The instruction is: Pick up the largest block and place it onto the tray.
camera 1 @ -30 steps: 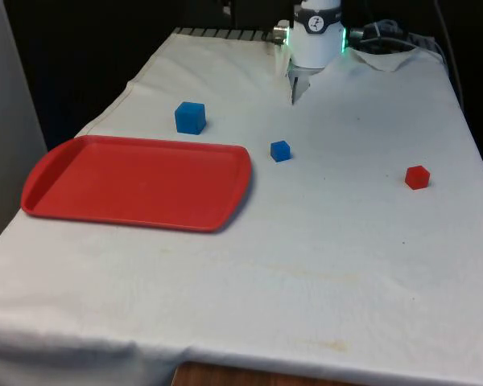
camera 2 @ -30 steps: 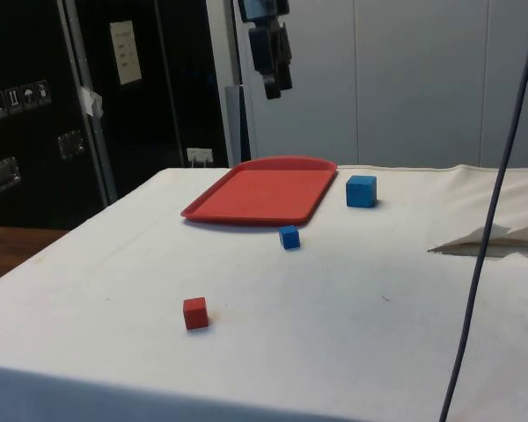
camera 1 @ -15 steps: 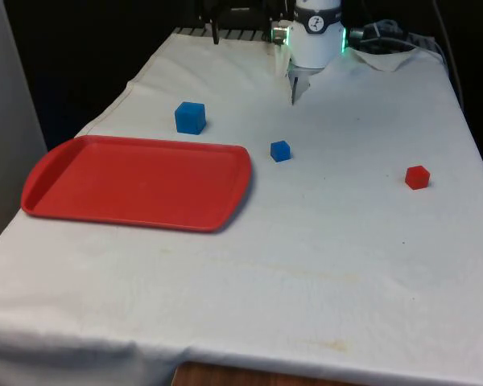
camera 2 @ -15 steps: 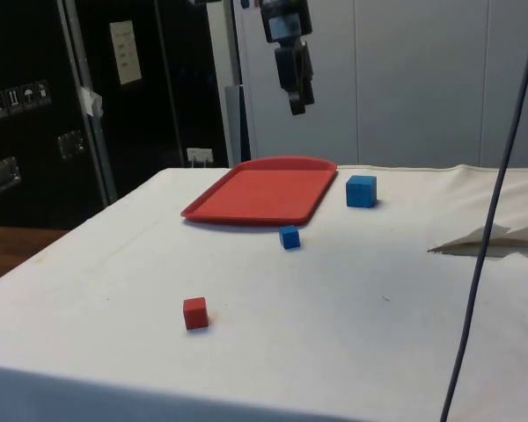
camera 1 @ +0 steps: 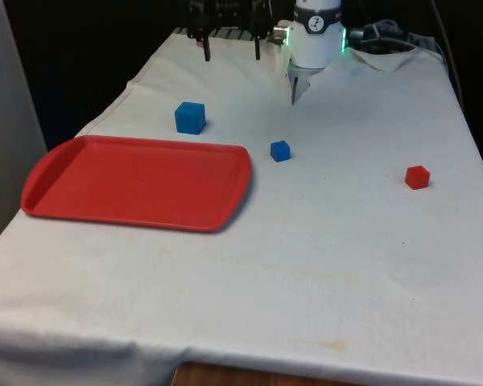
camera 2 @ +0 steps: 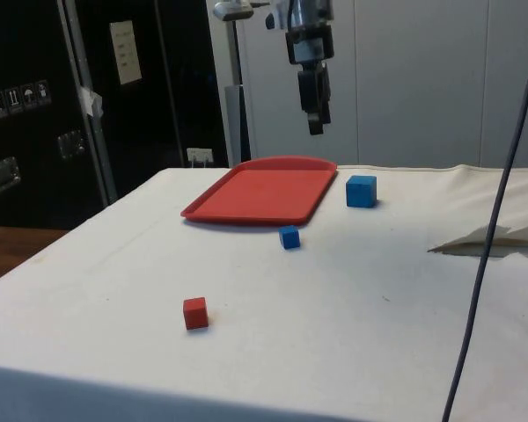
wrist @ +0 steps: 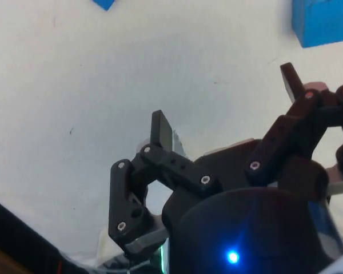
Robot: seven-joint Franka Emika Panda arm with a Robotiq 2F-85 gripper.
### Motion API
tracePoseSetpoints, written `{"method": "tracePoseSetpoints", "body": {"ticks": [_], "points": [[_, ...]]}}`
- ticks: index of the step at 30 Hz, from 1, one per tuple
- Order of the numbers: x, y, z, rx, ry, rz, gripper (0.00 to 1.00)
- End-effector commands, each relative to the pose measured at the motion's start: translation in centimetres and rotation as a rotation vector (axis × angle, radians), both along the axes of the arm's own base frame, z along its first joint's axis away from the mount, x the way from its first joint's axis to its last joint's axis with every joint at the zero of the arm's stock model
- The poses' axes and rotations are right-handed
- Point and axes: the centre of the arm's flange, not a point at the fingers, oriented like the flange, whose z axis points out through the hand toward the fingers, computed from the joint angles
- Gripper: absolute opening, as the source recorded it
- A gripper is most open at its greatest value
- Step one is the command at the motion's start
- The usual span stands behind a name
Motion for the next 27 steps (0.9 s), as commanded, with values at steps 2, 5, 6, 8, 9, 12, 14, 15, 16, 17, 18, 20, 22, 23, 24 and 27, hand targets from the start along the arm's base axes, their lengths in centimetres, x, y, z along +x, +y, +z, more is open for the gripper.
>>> {"method": "tracePoseSetpoints", "body": {"ticks": [2,5,6,8,9,12,14,15,16,17,18,20,22,23,24,27], "points": [[-0.2,-0.2,-0.2,0.000,-0.005,0.000,1.00],[-1.2,-1.0,-1.1,-0.004,-0.033,-0.001,1.00],[-1.4,-1.2,-1.3,-0.005,-0.036,0.000,1.00],[-1.9,-1.7,-1.9,-0.007,-0.046,0.000,1.00],[-1.8,-1.5,-2.0,0.001,-0.033,-0.002,1.00],[-2.4,-2.1,-2.5,-0.012,-0.052,-0.002,1.00],[-2.9,-2.7,-3.1,-0.015,-0.058,-0.005,1.00],[-3.0,-2.8,-3.2,-0.016,-0.061,-0.005,1.00],[-3.2,-3.0,-3.4,-0.018,-0.064,-0.006,1.00],[-3.4,-3.2,-3.6,-0.018,-0.068,-0.008,1.00],[-3.3,-2.9,-3.6,-0.006,-0.058,-0.008,1.00],[-3.7,-3.5,-4.0,-0.021,-0.073,-0.010,1.00],[-4.0,-3.9,-4.3,-0.025,-0.079,-0.012,1.00],[-4.3,-4.3,-4.7,-0.030,-0.085,-0.014,1.00],[-4.4,-4.4,-4.9,-0.033,-0.087,-0.018,1.00],[-4.6,-4.7,-5.2,-0.039,-0.092,-0.023,1.00]]}}
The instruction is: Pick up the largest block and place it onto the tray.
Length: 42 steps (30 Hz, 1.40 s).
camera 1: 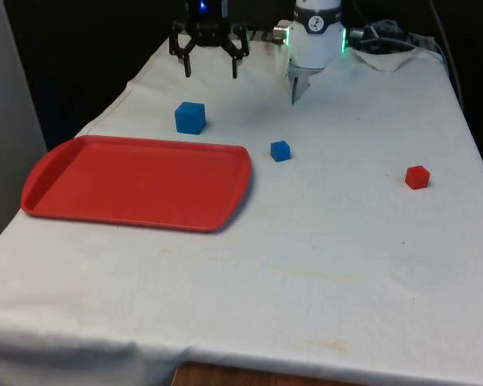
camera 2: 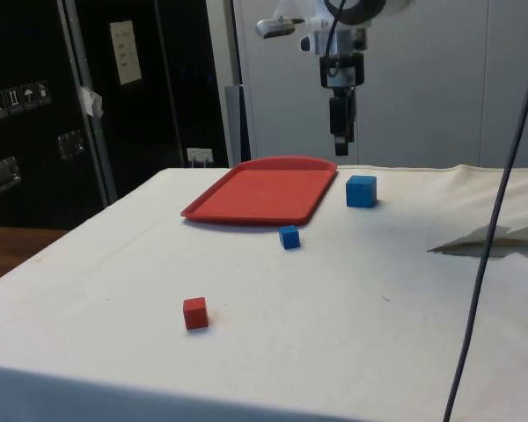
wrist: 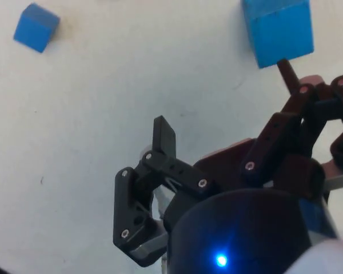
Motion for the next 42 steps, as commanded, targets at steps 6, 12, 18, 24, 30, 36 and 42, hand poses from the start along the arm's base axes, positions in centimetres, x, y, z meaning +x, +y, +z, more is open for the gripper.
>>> {"method": "tracePoseSetpoints", "body": {"ticks": [6,12,18,24,30,36,42], "points": [[-0.6,-1.0,-1.4,-0.038,-0.024,-0.029,1.00],[-0.9,-1.6,-2.4,-0.065,-0.038,-0.055,1.00],[-1.2,-2.3,-3.3,-0.089,-0.045,-0.082,1.00],[-1.6,-3.4,-4.3,-0.113,-0.042,-0.103,1.00],[-2.0,-4.4,-5.2,-0.126,-0.034,-0.119,1.00],[-2.3,-5.3,-6.0,-0.130,-0.012,-0.134,1.00],[-2.8,-5.7,-5.6,-0.081,-0.046,-0.138,1.00]]}}
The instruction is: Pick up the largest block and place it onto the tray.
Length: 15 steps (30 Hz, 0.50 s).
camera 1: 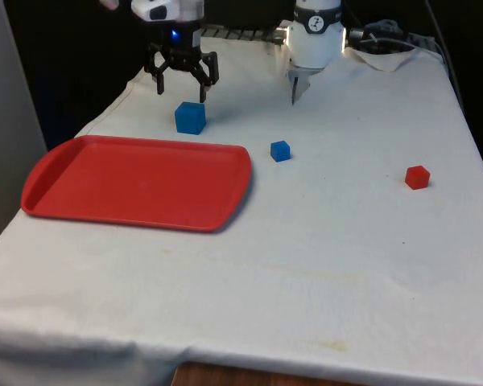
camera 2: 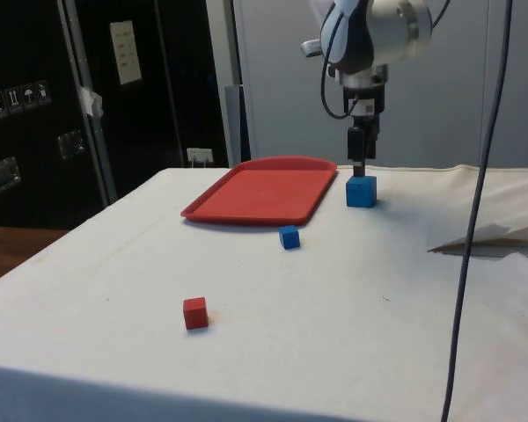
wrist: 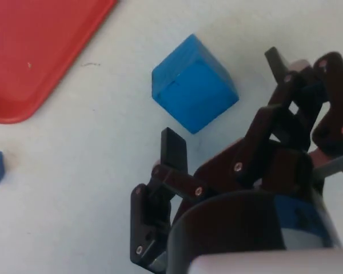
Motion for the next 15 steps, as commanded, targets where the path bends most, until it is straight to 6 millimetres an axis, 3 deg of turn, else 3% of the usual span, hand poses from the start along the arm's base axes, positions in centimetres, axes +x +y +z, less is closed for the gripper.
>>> {"method": "tracePoseSetpoints", "body": {"ticks": [1,15], "points": [[-0.02,0.10,0.42,0.024,-0.022,0.004,1.00],[-0.25,0.38,-0.38,0.045,-0.028,-0.003,1.00]]}}
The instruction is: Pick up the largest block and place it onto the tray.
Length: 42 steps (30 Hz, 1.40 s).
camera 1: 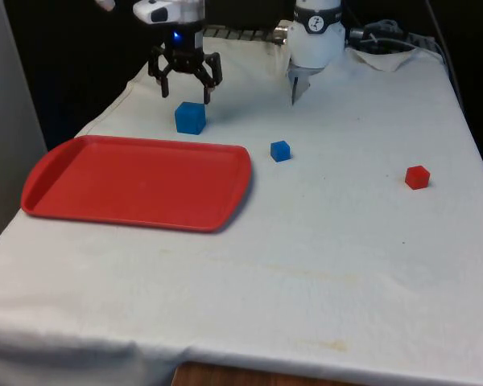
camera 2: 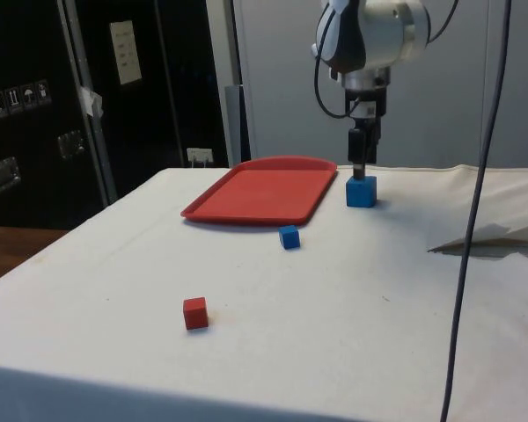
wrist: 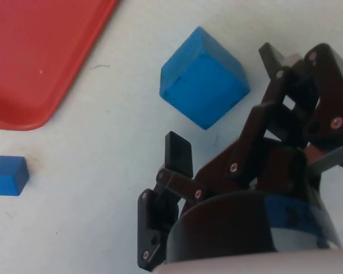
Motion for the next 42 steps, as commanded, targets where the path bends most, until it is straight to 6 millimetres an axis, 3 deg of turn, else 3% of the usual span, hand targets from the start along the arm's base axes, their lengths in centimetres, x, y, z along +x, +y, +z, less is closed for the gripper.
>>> {"method": "tracePoseSetpoints", "body": {"ticks": [1,29,42], "points": [[0.1,0.2,0.0,0.002,-0.013,0.003,1.00],[0.7,1.1,-1.4,-0.012,-0.006,0.006,1.00],[0.8,0.7,-2.1,-0.023,0.006,0.009,1.00]]}}
